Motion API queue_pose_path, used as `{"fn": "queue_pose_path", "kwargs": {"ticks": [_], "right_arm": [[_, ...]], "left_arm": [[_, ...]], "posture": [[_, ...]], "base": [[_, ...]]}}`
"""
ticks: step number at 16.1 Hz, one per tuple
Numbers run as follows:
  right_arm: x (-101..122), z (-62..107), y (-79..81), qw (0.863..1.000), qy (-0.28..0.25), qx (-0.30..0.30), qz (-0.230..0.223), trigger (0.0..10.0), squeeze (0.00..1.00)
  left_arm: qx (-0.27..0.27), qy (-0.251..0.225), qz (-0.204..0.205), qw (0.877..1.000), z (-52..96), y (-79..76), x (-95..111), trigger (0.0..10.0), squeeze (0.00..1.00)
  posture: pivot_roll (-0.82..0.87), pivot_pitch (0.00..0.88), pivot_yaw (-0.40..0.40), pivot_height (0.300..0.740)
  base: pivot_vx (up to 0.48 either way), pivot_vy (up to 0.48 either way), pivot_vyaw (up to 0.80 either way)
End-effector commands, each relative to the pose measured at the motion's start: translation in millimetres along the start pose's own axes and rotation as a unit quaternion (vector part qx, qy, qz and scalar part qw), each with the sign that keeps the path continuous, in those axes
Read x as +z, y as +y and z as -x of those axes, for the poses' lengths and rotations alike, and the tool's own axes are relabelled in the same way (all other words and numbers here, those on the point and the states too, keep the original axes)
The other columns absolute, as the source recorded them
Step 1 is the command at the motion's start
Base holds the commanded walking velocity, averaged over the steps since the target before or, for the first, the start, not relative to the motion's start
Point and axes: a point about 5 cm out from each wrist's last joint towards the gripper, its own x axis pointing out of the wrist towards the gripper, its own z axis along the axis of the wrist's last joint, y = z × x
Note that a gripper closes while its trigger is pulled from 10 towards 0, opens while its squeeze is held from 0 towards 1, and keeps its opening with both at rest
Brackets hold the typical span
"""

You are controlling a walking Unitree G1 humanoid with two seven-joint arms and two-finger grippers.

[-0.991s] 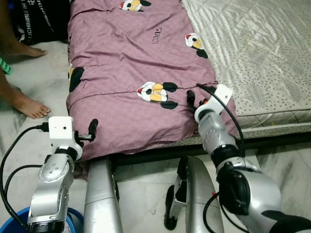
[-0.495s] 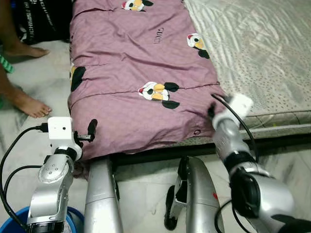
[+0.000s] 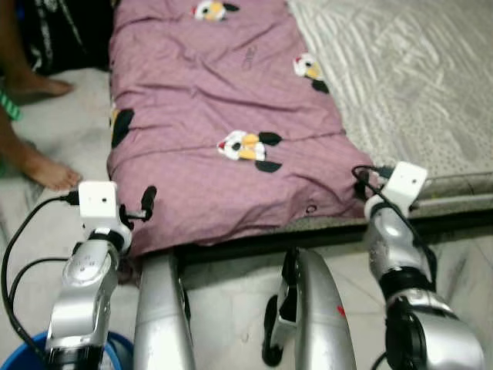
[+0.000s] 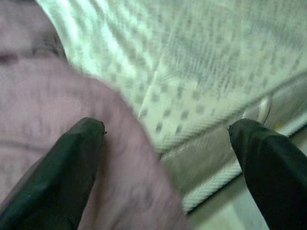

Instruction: Clean up the room

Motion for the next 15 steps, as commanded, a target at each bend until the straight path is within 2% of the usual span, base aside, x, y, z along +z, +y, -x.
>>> {"fn": "queue_pose_path", "kwargs": {"ticks": [1, 3, 4, 6, 7, 8, 11, 12, 15], "right_arm": [[21, 7.3, 3.6, 0.997, -0.064, 0.047, 0.005, 10.0, 0.0], [39, 21.7, 14.0, 0.989, -0.109, 0.1, 0.0, 10.0, 0.0], [48, 39.9, 24.6, 0.98, -0.129, 0.151, 0.002, 10.0, 0.0], [46, 67.7, 34.9, 0.967, -0.136, 0.213, 0.018, 10.0, 0.0], [45, 73.7, 34.8, 0.965, -0.138, 0.22, 0.025, 10.0, 0.0], [39, 92.1, 30.9, 0.967, -0.118, 0.227, 0.008, 10.0, 0.0], [39, 108.4, 29.9, 0.966, -0.108, 0.234, -0.021, 10.0, 0.0], [40, 111.9, 32.8, 0.965, -0.108, 0.237, -0.029, 10.0, 0.0], [48, 108.2, 39.5, 0.964, -0.108, 0.241, -0.039, 10.0, 0.0]], "left_arm": [[0.0, 0.006, -0.001, 1.0, 1.1, 2.6, -5, 10.0, 0.0], [-0.001, -0.001, 0.002, 1.0, 0.8, 3.0, -4, 10.0, 0.0], [-0.004, -0.01, 0.006, 1.0, 1.0, 0.5, -2, 10.0, 0.0], [-0.016, -0.019, 0.027, 0.999, 2.9, -4.9, 1, 10.0, 0.0], [-0.021, -0.02, 0.036, 0.999, 3.6, -6.4, 1, 10.0, 0.0], [-0.032, -0.017, 0.05, 0.998, 7.5, -9.7, -2, 10.0, 0.0], [-0.039, -0.012, 0.051, 0.998, 8.8, -12.1, -6, 10.0, 0.0], [-0.043, -0.012, 0.054, 0.998, 5.0, -14.4, -6, 10.0, 0.0], [-0.052, -0.017, 0.055, 0.997, -0.3, -17.3, -2, 10.0, 0.0]], "posture": [[0.04, 0.162, -0.025, 0.553], [0.02, 0.148, -0.02, 0.553], [0.01, 0.123, -0.018, 0.553], [-0.01, 0.101, -0.006, 0.553], [-0.01, 0.101, -0.006, 0.553], [-0.02, 0.084, 0.006, 0.553], [-0.03, 0.071, 0.017, 0.553], [-0.04, 0.054, 0.03, 0.568], [-0.04, 0.048, 0.033, 0.598]], "base": [[0.0, 0.0, 0.0], [0.0, 0.0, 0.0], [0.0, 0.0, 0.0], [0.0, 0.0, 0.0], [0.0, 0.0, 0.0], [0.0, 0.0, 0.0], [0.0, 0.0, 0.0], [0.0, 0.0, 0.0], [0.0, 0.0, 0.0]]}}
